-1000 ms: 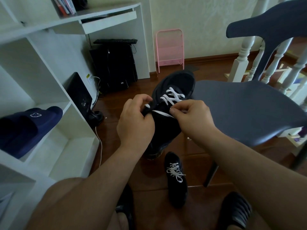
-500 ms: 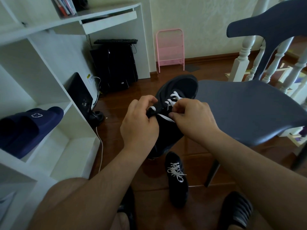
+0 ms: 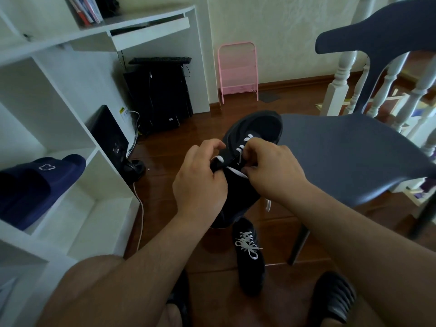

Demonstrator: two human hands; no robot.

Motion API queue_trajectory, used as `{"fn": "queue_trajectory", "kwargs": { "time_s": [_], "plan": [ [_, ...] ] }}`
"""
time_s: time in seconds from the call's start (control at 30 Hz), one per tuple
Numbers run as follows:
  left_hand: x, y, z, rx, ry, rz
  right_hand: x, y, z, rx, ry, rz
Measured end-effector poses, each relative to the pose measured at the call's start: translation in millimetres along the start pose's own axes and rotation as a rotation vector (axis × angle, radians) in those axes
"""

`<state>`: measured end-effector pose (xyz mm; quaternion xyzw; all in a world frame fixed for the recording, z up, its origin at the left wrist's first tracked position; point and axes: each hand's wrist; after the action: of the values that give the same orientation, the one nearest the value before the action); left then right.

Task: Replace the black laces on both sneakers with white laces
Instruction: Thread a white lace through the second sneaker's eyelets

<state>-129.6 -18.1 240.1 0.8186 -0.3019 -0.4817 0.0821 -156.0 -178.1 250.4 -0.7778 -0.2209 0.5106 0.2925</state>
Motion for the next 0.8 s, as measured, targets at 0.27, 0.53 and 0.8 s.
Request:
{"fn": "queue_trajectory", "kwargs": {
  "time_s": [0.27, 0.53, 0.8],
  "plan": [
    [-0.8, -3.1, -1.8, -0.073, -0.035, 0.107, 16.0, 5.0, -0.8, -0.176, 0.176, -0.043],
    [0.2, -3.3, -0.7, -0.092, -0.059, 0.126, 21.6, 10.5, -6.1, -0.295, 0.199, 0.282],
    [8.0, 7.3, 7.0, -0.041, -0.078, 0.077, 22.1, 13.6, -4.7, -0.217, 0.177, 0.366]
  ]
}}
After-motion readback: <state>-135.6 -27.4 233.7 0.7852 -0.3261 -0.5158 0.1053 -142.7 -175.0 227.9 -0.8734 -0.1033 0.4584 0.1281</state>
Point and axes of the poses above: each hand's wrist, its own z-axis away from the middle knuckle, its own x-axis out of the palm, y = z × x, and after that the axes turned 13 degrees about -z, right-handed
